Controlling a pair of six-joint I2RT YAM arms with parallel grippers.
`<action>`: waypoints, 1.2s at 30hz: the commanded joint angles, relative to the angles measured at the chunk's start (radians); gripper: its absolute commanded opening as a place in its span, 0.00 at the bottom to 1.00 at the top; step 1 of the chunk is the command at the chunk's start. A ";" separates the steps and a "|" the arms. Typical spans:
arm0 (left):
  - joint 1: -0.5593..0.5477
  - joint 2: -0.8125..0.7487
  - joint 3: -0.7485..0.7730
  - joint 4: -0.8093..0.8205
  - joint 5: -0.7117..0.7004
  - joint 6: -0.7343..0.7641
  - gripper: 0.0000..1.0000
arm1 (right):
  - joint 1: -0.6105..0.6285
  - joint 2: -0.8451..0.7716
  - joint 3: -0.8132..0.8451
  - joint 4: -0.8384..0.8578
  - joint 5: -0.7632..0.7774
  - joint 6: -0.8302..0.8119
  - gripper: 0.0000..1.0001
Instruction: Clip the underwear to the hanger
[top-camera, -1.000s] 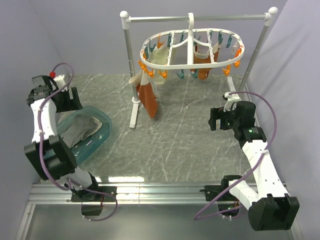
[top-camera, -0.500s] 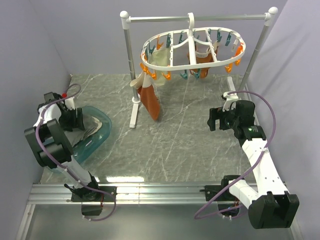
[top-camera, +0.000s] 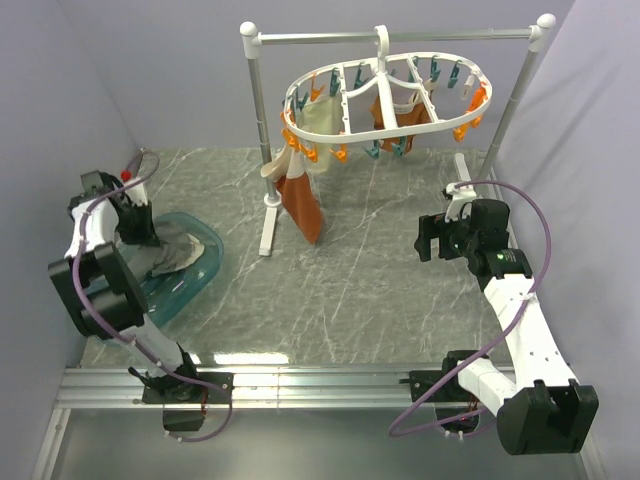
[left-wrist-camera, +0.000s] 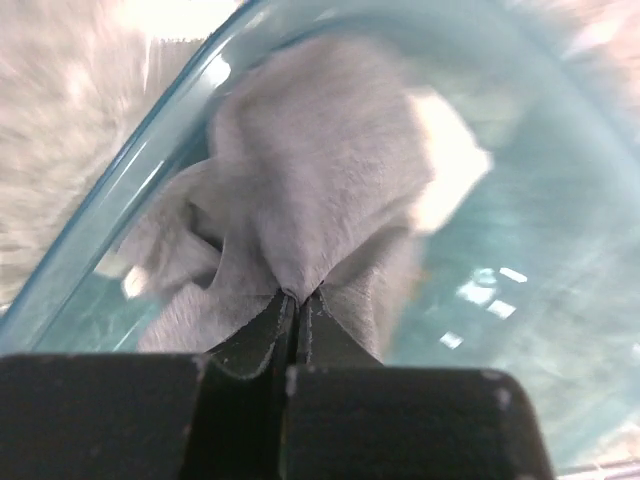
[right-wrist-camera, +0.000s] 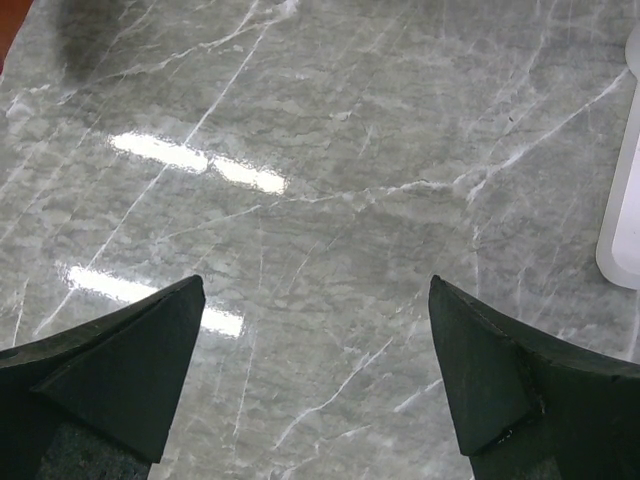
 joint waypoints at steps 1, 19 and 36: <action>-0.026 -0.193 0.121 -0.100 0.148 0.023 0.00 | -0.002 -0.012 0.051 0.008 -0.019 -0.007 1.00; -0.489 -0.509 0.240 -0.458 0.591 0.118 0.00 | -0.001 -0.003 0.093 -0.024 -0.077 -0.012 1.00; -1.095 -0.129 0.069 0.136 0.380 -0.178 0.00 | -0.002 0.020 0.123 -0.136 -0.117 -0.091 0.99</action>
